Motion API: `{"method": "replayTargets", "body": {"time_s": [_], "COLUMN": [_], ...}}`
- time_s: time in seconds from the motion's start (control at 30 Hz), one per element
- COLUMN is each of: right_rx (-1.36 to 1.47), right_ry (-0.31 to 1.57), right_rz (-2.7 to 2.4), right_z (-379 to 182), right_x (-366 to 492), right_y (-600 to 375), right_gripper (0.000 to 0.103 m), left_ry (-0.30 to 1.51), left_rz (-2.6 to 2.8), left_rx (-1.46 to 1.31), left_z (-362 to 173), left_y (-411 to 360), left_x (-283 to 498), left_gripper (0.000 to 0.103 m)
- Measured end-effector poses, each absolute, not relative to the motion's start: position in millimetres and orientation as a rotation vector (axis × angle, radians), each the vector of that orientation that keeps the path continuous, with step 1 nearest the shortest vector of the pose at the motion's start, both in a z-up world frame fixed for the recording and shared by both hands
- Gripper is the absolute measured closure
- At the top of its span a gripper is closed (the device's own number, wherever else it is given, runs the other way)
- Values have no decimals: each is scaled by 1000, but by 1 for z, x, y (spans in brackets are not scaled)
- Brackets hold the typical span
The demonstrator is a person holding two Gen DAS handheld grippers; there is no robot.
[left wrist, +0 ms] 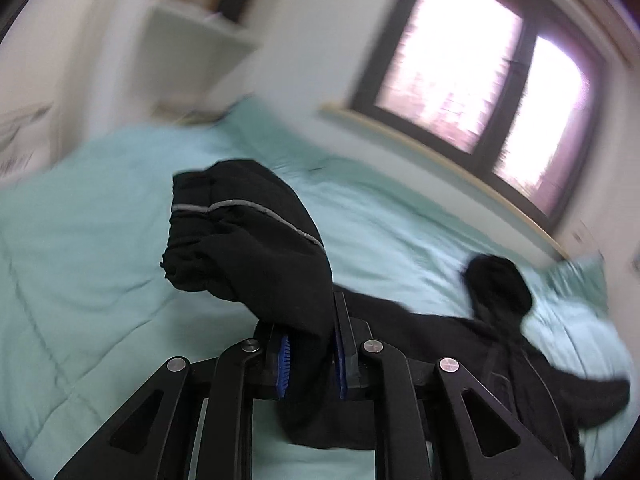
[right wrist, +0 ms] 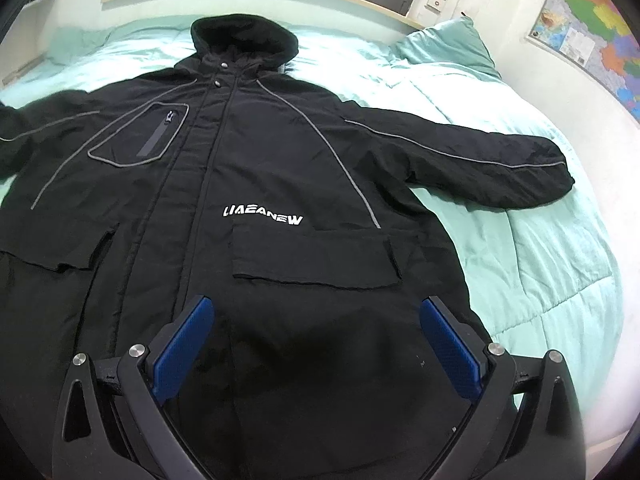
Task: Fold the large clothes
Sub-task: 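Grasp the jacket sleeve with the left gripper and lift it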
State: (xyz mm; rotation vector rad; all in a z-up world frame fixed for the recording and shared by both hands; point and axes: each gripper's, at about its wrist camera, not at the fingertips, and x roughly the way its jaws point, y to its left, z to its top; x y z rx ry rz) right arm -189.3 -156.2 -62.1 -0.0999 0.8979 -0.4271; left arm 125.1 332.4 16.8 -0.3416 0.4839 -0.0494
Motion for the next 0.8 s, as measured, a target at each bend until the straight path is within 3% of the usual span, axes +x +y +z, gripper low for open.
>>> {"method": "replayTargets", "body": {"time_s": [0.23,0.4,0.6,0.73,0.8], "right_rx": [-35,31,91,97,87], "right_ry": [857,818,803,809,815], "right_rz": [-417,-442,-477,-494,-489], "right_z": [-47,-36,-32,-33,-33], "right_x": [-213,-231,-245,-248,-246], "right_y": [-172,-198,-230,-244,-246], "right_gripper": [0,0,0,0,0], "left_ry": [468,555,764,972,1075], "left_rz": [-308,-524,-681,-752,-762], "left_rx": [-166,-56,45,66,76], "left_z": [69,69,-1,-66,-94], "left_y": [191,70,-42,-87,-108], "left_x": [106,100,105,120,129], "left_gripper": [86,86,86,75,75]}}
